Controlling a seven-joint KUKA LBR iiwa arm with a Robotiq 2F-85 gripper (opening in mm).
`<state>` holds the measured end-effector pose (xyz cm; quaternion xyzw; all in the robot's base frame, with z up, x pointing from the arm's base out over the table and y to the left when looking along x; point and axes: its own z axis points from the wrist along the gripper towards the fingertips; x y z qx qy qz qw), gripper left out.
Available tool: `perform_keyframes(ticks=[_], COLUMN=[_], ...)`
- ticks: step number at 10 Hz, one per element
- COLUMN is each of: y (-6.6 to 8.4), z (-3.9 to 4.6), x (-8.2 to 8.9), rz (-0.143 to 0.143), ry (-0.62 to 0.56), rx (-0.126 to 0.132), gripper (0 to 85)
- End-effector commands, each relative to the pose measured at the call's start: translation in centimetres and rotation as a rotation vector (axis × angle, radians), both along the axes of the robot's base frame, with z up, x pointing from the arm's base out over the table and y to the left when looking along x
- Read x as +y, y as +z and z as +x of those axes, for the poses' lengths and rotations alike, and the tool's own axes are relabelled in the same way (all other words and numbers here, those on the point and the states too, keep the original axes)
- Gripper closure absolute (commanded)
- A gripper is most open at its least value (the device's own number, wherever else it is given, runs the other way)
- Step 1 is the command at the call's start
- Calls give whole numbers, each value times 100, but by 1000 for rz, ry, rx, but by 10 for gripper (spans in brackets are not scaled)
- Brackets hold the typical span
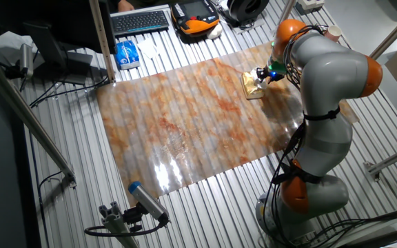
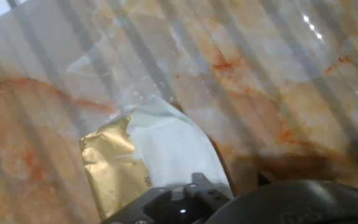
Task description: Pull out a napkin
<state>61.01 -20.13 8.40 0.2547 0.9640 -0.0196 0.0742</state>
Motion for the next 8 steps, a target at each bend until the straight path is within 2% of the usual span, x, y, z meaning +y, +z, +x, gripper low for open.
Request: perform_keyframes(ticks=[1, 3, 4, 6, 8], y=[49, 62, 59, 61, 18], z=[2, 3, 3, 3, 4], x=[-35, -68, -72, -80, -41], rz=[7, -26, -21, -18, -22], ry=[-5, -54, -75, -97, -115], rx=[-14, -40, -48, -72, -80], gripper=[170, 170, 0, 0, 0])
